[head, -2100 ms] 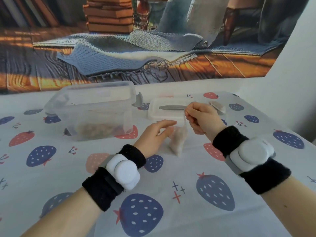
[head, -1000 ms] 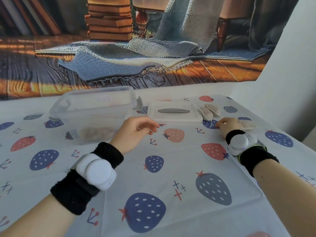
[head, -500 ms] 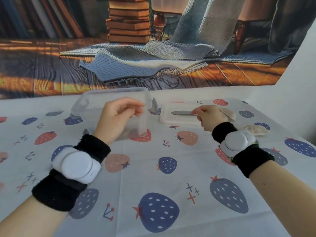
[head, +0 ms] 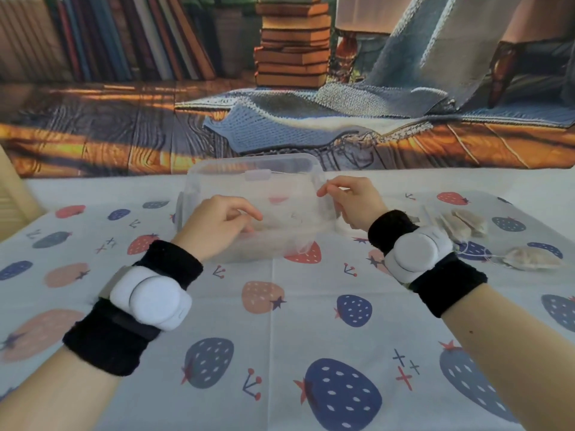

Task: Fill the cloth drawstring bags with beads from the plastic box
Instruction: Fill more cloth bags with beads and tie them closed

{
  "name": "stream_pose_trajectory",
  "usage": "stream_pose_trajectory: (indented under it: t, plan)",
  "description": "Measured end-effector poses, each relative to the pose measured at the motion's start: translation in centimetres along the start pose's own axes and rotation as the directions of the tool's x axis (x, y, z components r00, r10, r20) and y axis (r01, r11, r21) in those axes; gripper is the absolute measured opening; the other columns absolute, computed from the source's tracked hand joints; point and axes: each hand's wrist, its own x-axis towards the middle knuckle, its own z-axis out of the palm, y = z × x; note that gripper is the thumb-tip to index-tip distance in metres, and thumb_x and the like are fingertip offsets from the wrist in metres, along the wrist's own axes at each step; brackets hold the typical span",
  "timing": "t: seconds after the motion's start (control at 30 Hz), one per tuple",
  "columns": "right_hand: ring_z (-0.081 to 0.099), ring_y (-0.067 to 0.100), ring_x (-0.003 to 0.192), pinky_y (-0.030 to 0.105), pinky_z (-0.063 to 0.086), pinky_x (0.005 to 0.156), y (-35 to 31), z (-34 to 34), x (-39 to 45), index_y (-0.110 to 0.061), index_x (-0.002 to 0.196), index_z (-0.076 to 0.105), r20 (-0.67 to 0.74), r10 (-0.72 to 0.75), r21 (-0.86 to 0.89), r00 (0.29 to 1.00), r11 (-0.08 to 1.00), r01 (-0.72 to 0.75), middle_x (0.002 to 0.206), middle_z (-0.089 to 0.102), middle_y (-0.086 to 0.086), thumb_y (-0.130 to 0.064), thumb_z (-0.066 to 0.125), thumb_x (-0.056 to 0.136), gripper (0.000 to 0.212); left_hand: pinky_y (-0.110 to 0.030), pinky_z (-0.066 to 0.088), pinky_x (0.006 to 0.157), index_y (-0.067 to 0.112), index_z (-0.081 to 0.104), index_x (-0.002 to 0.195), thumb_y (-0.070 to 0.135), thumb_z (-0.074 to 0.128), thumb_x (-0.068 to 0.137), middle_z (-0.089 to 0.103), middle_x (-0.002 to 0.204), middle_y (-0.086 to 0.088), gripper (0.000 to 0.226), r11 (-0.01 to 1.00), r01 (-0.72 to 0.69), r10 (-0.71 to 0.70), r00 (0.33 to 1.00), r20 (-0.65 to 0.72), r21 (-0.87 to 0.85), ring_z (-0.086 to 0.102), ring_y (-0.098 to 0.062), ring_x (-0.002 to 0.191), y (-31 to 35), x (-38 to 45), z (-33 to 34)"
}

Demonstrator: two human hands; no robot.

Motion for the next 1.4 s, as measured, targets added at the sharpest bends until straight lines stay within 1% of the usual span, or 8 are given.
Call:
stream_pose_trajectory:
  t: [0.27,0.5,0.6,0.8,0.93,1.07,1.23,1.4]
  plan:
    - [0.042,0.0,0.032,0.01,0.03,0.035,0.2,-1.0,-1.1,0.002,0.1,0.065,0.109,-0.048,-0.073,0.993,0.996,0.056,0.035,0.045,-0.022,-0.005,0.043,0.097,0.023,-0.026,0.052,0.052,0.017,0.07,0.09,0.009,0.059,0.088,0.068,0.089,0.002,0.014,0.995,-0.016,0.005,0.994,0.108,0.099,0.058,-0.007,0.05,1.9,3.3,1.9]
    - [0.031,0.005,0.028,0.011,0.022,0.034,1.0,-1.0,-0.8,-0.009,0.091,0.065,0.107,-0.033,-0.041,0.994,0.998,0.038,0.031,0.039,-0.014,-0.008,0.043,0.098,0.023,-0.021,0.043,0.077,0.012,0.058,0.124,0.027,0.064,0.088,0.062,0.118,-0.007,0.039,0.937,-0.081,-0.085,0.891,0.447,0.339,0.06,-0.024,0.101,3.5,6.8,6.1]
    - [0.034,0.004,0.029,0.009,0.023,0.035,1.1,-1.0,-0.9,-0.004,0.096,0.065,0.111,-0.045,-0.015,0.993,0.999,0.047,0.032,0.042,-0.015,-0.005,0.042,0.098,0.023,-0.024,0.038,0.079,0.016,0.058,0.12,0.032,0.063,0.088,0.059,0.113,-0.002,0.036,0.909,-0.051,-0.119,0.919,0.376,0.414,0.056,-0.021,0.105,3.3,7.5,7.2]
    - [0.04,0.0,0.027,0.007,0.028,0.034,0.7,-0.7,-0.9,0.001,0.104,0.063,0.094,-0.041,0.039,0.995,0.999,0.038,0.032,0.045,-0.017,0.0,0.039,0.098,0.025,-0.025,0.04,0.064,0.02,0.066,0.102,0.026,0.061,0.087,0.067,0.094,0.002,0.017,0.912,-0.02,-0.06,0.981,0.182,0.41,0.057,-0.013,0.057,2.6,8.5,6.8]
    - [0.038,0.003,0.027,0.008,0.029,0.034,1.1,-0.1,-0.1,-0.001,0.104,0.065,0.055,-0.048,0.024,0.997,0.999,0.046,0.031,0.043,-0.017,-0.002,0.041,0.098,0.025,-0.03,0.052,0.068,0.015,0.063,0.091,0.021,0.067,0.085,0.066,0.086,-0.002,0.01,0.965,-0.001,-0.019,0.997,0.074,0.264,0.062,-0.019,0.057,1.7,8.5,4.6]
    - [0.04,0.001,0.031,0.008,0.029,0.035,1.8,0.8,1.0,-0.007,0.103,0.066,0.003,-0.068,0.032,0.998,0.997,0.067,0.035,0.046,-0.021,-0.005,0.042,0.098,0.025,-0.015,0.046,0.049,0.001,0.067,0.088,0.012,0.075,0.078,0.064,0.07,-0.005,0.017,0.995,-0.098,0.1,0.99,-0.096,0.026,0.059,-0.009,0.05,2.3,6.8,1.0]
    - [0.043,0.001,0.043,0.007,0.034,0.044,2.6,2.2,1.8,-0.012,0.087,0.066,-0.152,-0.093,0.059,0.984,0.993,0.103,0.066,0.054,-0.001,-0.006,0.044,0.096,0.024,-0.018,0.051,0.053,-0.004,0.066,0.087,0.001,0.074,0.075,0.068,0.07,-0.009,0.016,0.925,-0.236,0.182,0.963,-0.198,-0.299,0.062,-0.009,0.052,3.2,3.3,-1.3]
    - [0.037,0.002,0.035,0.012,0.029,0.038,2.1,2.6,-1.2,-0.015,0.076,0.055,-0.166,-0.042,0.191,0.985,0.979,0.074,0.043,0.044,-0.012,-0.011,0.046,0.097,0.023,-0.021,0.054,0.057,0.008,0.062,0.103,0.006,0.071,0.071,0.073,0.073,0.001,0.034,0.844,-0.163,0.095,0.983,-0.155,-0.51,0.065,-0.014,0.056,1.9,0.6,-0.2]
